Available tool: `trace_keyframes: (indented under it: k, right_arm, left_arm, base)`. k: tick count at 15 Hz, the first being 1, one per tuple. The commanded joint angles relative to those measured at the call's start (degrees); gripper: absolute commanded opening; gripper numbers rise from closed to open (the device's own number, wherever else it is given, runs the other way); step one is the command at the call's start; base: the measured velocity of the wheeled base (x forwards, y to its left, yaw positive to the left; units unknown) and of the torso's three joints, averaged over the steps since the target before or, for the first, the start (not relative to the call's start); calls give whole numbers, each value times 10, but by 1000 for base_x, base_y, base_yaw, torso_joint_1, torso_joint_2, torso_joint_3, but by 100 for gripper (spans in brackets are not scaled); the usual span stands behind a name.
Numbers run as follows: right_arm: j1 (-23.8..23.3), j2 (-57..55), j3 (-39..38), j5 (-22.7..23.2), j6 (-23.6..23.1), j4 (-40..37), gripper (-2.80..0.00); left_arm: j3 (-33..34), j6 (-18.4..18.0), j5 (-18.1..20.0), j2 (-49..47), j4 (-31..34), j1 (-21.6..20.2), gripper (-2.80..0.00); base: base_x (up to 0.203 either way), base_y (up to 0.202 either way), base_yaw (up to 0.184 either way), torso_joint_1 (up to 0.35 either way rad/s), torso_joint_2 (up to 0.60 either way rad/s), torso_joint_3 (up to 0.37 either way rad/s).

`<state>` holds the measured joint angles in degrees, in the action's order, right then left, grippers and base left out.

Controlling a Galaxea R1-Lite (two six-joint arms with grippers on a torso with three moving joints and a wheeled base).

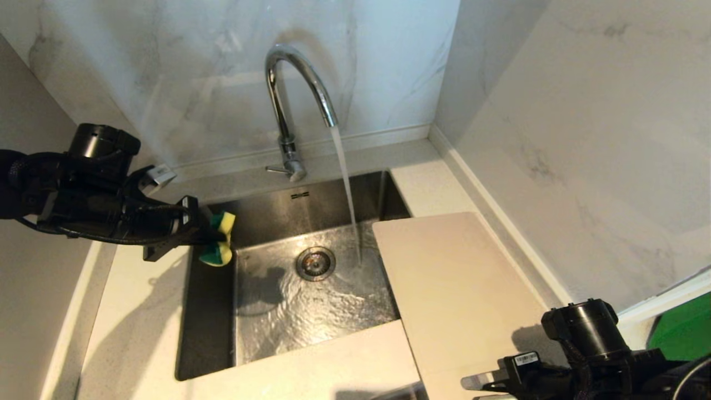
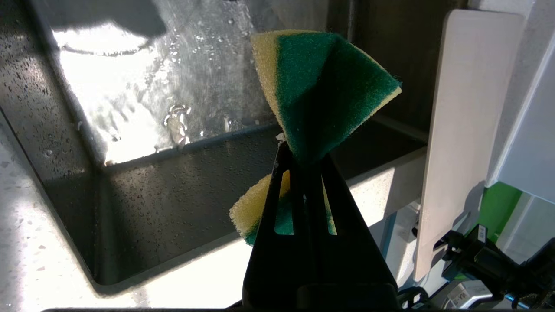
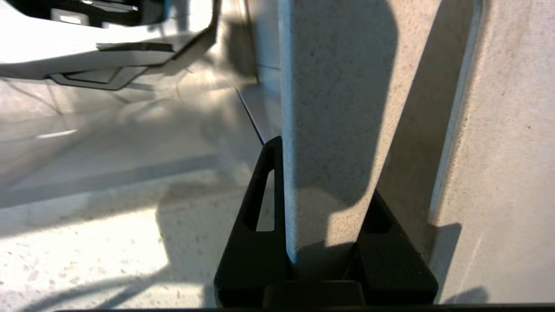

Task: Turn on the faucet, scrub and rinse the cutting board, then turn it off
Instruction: Put down the cutting board

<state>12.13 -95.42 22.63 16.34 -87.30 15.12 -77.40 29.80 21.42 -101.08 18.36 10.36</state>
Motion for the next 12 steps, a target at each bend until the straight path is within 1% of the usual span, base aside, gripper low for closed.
trace_keyframes:
  k: [1,6,8,12]
  right_arm:
    - [4,-15,10,3,-5,-8,-280]
    - [4,-53,20,7,-5,-9,-280]
    - [5,-73,33,12,-5,-9,-280]
    - [6,-103,46,16,-5,-9,-280]
  left_arm:
    - [-5,2,2,-17,-1,0,-280]
    - [-6,3,2,-35,-12,0,-280]
    - [-6,3,12,-37,-19,0,-280]
    - [-10,3,13,-50,-21,-1,-280]
  base:
    - [0,0,0,0,0,0]
    - [0,0,0,0,0,0]
    - [0,0,0,0,0,0]
    - [0,0,0,0,0,0]
